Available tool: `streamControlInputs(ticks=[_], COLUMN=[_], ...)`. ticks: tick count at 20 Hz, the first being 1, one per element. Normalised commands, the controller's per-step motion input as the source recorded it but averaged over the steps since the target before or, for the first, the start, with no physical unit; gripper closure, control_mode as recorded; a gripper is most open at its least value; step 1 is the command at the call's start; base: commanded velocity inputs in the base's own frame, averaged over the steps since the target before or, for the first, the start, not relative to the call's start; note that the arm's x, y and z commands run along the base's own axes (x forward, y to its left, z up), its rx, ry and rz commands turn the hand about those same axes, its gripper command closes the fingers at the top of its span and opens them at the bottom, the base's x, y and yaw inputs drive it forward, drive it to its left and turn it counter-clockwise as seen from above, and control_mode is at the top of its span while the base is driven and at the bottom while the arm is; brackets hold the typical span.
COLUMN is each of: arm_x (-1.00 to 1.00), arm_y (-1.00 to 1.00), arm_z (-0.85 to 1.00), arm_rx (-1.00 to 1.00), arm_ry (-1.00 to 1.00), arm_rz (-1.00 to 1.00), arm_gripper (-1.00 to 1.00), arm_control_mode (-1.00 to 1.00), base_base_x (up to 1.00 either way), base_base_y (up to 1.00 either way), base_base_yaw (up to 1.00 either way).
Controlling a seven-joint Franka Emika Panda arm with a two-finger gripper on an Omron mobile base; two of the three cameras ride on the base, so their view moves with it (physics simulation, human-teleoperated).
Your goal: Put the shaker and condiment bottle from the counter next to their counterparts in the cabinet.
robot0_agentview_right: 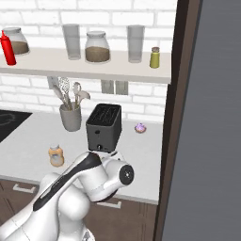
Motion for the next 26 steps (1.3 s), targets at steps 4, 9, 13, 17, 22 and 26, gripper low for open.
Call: streamControlInputs(ticks=[4, 9, 13, 17, 22, 26], arm_x=[0.19, 0.18, 0.16, 0.12, 0.18, 0.11], arm_y=[0.29, 0.33, 0.24, 0.19, 0.32, 0.34], arm_z=[-0.25, -0.34, -0.37, -0.41, -0.45, -0.39], arm_rx=[0.0, 0.0, 0.0, 0.0, 0.0, 0.0], arm_ry=[0.0, 0.0, 0.0, 0.0, 0.0, 0.0], arm_rz=[-0.01, -0.01, -0.01, -0.01, -0.03, -0.04], arm_gripper=[-1.0, -1.0, -1.0, -1.0, -1.0, -1.0], arm_control_mode=[-1.0, -1.0, -1.0, -1.0, -1.0, -1.0], base_base_x=[0.0, 0.0, 0.0, 0.0, 0.0, 0.0], base_base_y=[0.0, 0.0, 0.0, 0.0, 0.0, 0.0], base_base_yaw=[0.0, 0.0, 0.0, 0.0, 0.0, 0.0])
